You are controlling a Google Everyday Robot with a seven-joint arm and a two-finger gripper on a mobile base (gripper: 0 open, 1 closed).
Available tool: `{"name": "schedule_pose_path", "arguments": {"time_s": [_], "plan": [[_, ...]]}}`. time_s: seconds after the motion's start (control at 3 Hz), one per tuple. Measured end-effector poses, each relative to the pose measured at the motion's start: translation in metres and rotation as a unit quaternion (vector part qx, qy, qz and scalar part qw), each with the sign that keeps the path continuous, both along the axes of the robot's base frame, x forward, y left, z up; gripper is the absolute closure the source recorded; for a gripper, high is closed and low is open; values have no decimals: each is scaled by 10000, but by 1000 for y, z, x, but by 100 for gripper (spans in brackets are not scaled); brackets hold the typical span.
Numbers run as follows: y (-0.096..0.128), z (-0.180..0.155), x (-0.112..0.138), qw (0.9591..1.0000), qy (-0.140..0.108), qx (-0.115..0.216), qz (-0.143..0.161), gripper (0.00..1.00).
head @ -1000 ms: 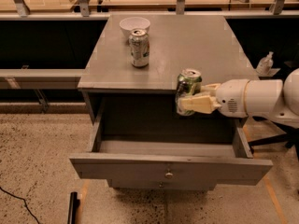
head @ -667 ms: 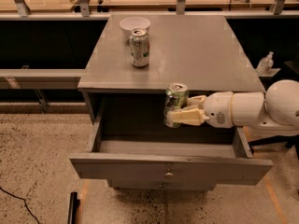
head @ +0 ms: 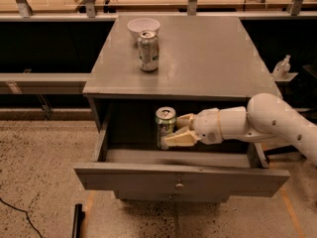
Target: Place green can into top drawer
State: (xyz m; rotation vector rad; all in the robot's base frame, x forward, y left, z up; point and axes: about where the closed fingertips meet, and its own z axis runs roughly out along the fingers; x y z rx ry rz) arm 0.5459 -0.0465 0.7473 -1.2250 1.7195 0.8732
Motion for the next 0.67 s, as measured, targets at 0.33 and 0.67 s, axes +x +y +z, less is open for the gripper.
{"name": "schedule_pose_path", "arguments": {"time_s": [0.33,0.67], "plan": [[16,-32,11,9990,-258,-242,257,100],[26,-65,21,9977,-465,-458,166,81]]}}
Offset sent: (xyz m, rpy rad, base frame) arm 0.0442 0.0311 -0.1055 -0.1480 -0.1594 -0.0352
